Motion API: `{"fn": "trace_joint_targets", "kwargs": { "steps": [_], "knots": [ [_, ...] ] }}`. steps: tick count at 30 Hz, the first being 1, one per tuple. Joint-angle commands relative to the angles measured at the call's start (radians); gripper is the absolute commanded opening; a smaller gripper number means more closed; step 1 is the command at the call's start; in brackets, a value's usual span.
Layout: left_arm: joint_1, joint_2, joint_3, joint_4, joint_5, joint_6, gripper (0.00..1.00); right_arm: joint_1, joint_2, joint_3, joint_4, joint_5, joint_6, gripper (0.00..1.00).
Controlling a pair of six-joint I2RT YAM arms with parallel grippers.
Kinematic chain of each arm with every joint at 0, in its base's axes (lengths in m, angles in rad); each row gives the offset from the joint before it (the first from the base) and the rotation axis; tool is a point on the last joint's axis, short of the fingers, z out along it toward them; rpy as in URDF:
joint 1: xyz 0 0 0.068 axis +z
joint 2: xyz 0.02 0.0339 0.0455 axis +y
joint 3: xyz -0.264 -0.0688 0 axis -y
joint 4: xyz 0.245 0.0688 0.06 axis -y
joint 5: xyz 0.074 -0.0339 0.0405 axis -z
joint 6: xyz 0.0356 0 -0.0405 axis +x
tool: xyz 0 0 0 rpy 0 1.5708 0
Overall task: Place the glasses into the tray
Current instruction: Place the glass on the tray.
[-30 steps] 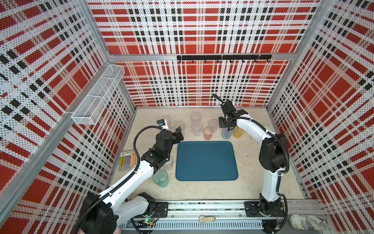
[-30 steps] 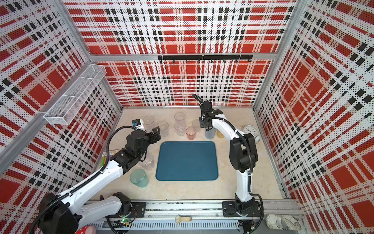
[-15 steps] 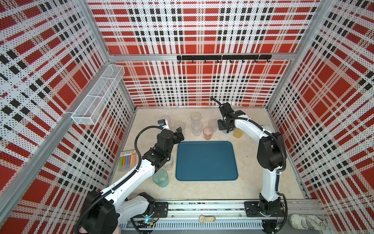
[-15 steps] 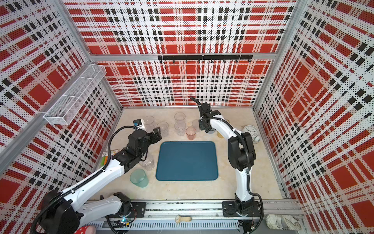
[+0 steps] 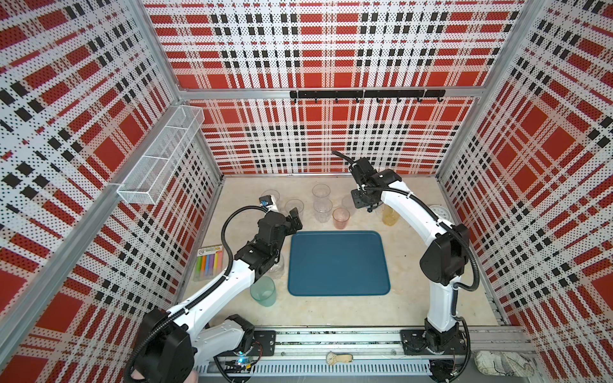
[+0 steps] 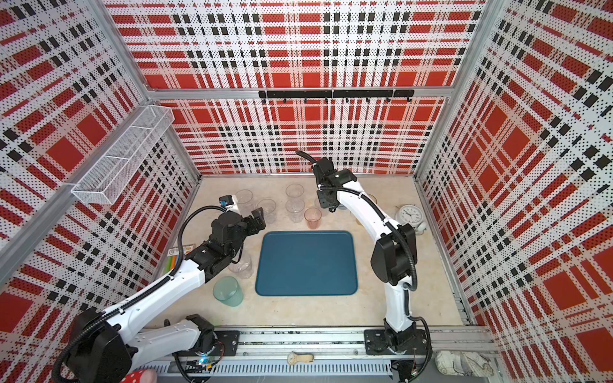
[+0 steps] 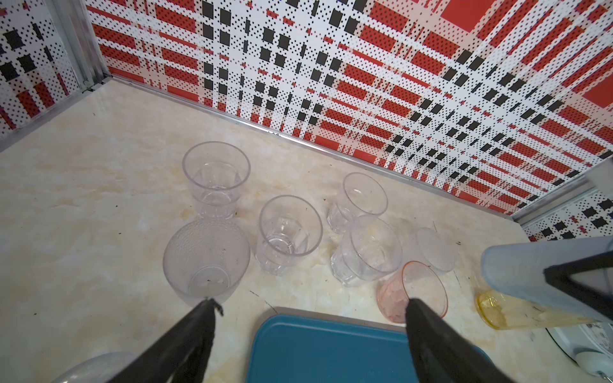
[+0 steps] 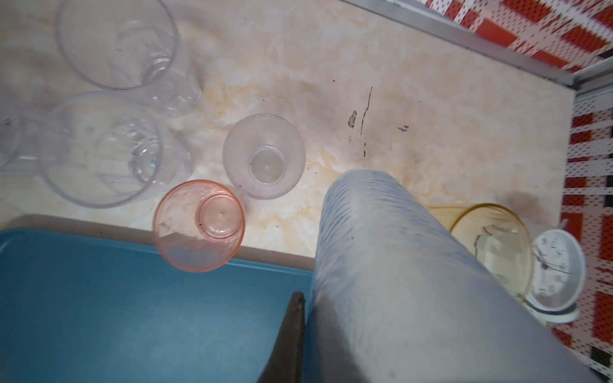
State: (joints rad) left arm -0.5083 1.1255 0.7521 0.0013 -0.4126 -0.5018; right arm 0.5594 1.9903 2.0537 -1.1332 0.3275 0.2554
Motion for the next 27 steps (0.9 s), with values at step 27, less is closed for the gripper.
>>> {"fn": "trace_joint_targets", "kwargs": {
  "steps": [27],
  "knots": [
    [0.304, -0.213, -0.079, -0.087, 0.058, -0.072, 0.84, 0.379, 0.391, 0.374, -0.06, -0.397, -0.004, 0.0]
  ]
}}
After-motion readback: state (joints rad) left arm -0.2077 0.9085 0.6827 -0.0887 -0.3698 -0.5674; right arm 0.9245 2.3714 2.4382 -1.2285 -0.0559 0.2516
